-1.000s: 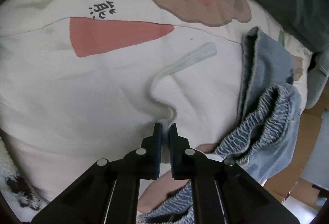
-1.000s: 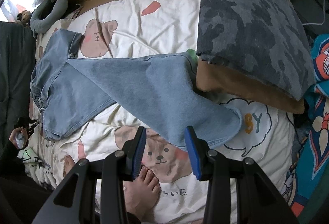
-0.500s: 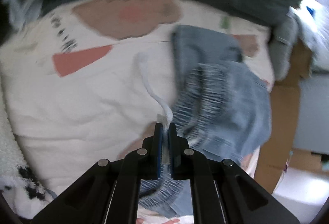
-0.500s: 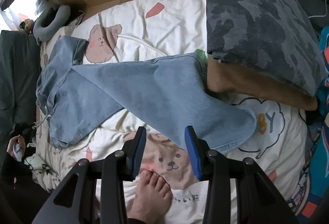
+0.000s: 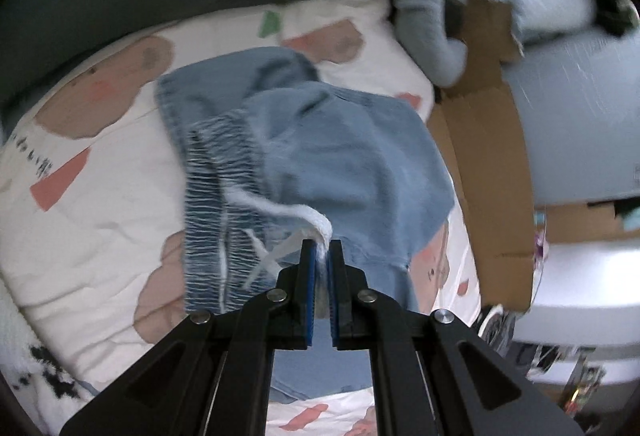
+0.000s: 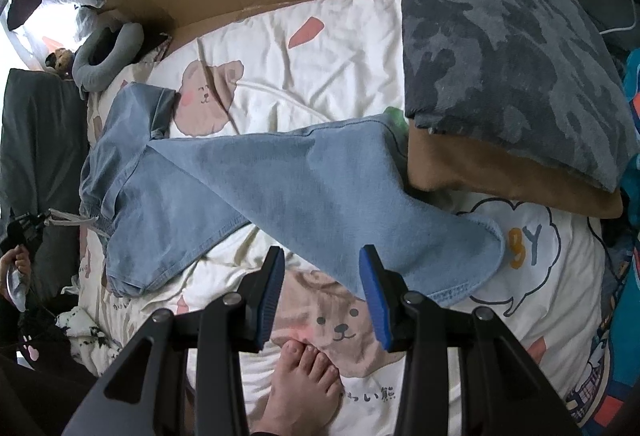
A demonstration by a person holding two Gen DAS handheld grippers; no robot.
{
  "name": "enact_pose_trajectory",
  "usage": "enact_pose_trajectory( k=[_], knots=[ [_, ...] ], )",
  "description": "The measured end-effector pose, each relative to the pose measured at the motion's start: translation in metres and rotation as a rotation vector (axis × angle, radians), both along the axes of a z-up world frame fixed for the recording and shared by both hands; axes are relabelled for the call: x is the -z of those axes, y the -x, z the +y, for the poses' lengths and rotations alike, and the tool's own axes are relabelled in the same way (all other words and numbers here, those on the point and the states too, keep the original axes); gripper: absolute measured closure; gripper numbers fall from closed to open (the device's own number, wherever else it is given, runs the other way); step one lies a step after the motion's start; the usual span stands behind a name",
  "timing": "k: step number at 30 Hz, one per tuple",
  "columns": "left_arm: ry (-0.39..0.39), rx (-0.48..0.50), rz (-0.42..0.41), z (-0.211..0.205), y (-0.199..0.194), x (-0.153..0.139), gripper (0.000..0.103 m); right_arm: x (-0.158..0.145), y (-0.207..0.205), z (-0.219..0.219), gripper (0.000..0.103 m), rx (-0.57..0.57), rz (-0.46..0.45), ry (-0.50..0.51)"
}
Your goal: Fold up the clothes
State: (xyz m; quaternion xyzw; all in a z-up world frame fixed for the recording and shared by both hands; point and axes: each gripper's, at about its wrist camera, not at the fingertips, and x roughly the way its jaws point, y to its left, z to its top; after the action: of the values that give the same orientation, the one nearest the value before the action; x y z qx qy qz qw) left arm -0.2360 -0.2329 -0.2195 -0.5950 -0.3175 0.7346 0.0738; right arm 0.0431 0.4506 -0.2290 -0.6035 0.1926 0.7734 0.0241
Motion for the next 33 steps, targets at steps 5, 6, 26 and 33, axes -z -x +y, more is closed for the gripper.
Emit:
enact_pose_trajectory(
  k=[5, 6, 26, 33],
  knots=[
    [-0.003, 0.138, 0.023, 0.049, 0.009, -0.005, 0.099, -0.002, -0.001, 0.001, 0.066, 0.001, 0.003, -0.006],
    [-0.024, 0.151, 0.011, 0.058, 0.01, -0.003, 0.099, -0.003, -0.001, 0.0, 0.066, 0.001, 0.003, -0.008],
    [-0.045, 0.466, -0.167, 0.182, 0.037, 0.095, 0.079, 0.055, 0.131, -0.071, 0.066, -0.161, -0.061, 0.025],
    [-0.041, 0.518, -0.204, 0.174, 0.051, 0.088, 0.006, 0.063, 0.208, -0.122, 0.066, -0.278, -0.071, 0.037]
  ],
)
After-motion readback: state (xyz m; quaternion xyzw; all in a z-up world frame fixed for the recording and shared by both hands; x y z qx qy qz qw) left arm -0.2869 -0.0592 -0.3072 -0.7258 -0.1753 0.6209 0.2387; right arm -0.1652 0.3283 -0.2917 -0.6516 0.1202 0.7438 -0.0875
